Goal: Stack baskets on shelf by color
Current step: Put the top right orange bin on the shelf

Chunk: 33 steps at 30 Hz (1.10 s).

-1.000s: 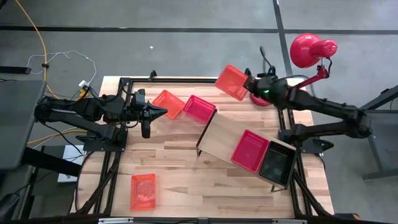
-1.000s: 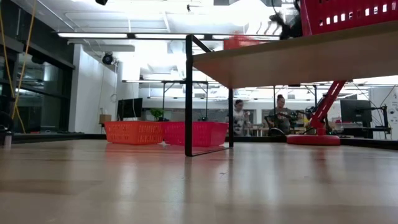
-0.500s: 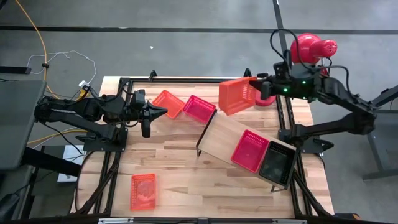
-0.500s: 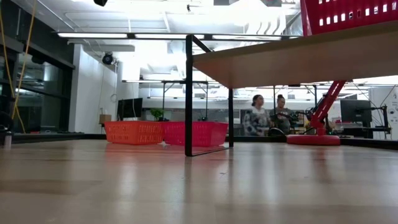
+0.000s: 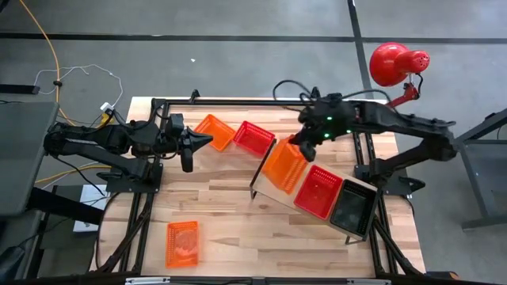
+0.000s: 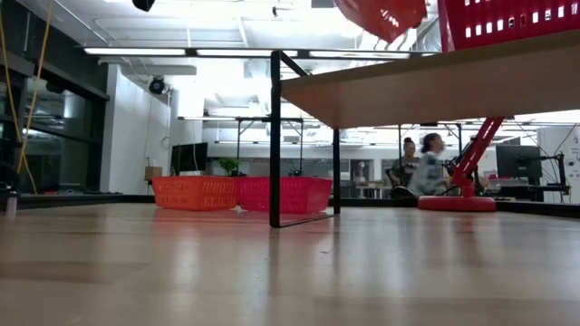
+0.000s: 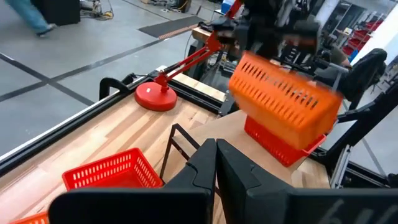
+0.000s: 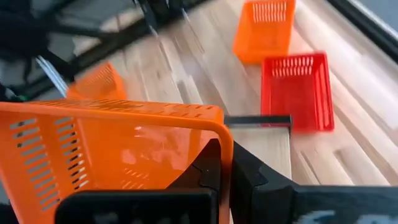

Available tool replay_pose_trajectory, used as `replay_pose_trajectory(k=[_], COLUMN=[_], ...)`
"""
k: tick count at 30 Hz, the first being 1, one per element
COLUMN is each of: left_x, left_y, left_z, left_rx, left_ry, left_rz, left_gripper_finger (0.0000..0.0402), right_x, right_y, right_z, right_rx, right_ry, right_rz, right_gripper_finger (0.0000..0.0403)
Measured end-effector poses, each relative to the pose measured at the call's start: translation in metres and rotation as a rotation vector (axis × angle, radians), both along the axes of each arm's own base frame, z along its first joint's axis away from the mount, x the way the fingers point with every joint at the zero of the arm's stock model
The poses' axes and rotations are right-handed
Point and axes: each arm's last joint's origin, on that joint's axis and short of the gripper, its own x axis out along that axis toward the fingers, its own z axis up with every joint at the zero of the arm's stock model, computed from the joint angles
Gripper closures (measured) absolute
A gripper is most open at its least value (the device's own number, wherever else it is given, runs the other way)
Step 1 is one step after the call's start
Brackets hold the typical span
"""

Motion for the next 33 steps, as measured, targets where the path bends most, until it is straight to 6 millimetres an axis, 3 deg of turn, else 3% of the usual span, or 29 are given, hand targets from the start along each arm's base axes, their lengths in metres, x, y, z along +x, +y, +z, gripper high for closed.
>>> replay_pose_trajectory(k=[7, 17, 28, 33], left_x=[0.0, 0.0, 0.0, 0.0], left_y=[0.0, 0.0, 0.0, 0.0], left_z=[0.0, 0.0, 0.0, 0.0], left_rx=[-0.002, -0.002, -0.003, -0.002], left_ry=[-0.001, -0.001, -0.001, -0.001], left_rz=[0.0, 0.0, 0.001, 0.0], left_gripper_finger=[0.0401, 0.0401, 0.0401, 0.0401], right_x=[0.018, 0.03, 0.031, 0.031], right_y=[-0.005, -0.007, -0.007, -0.007], right_z=[-0.028, -0.047, -0.051, -0.051], right_rx=[-0.003, 0.017, 0.023, 0.035], right_ry=[0.181, 0.296, 0.324, 0.325], right_rz=[0.04, 0.041, 0.041, 0.016], right_gripper_finger=[0.0403, 0.0403, 0.0402, 0.0369])
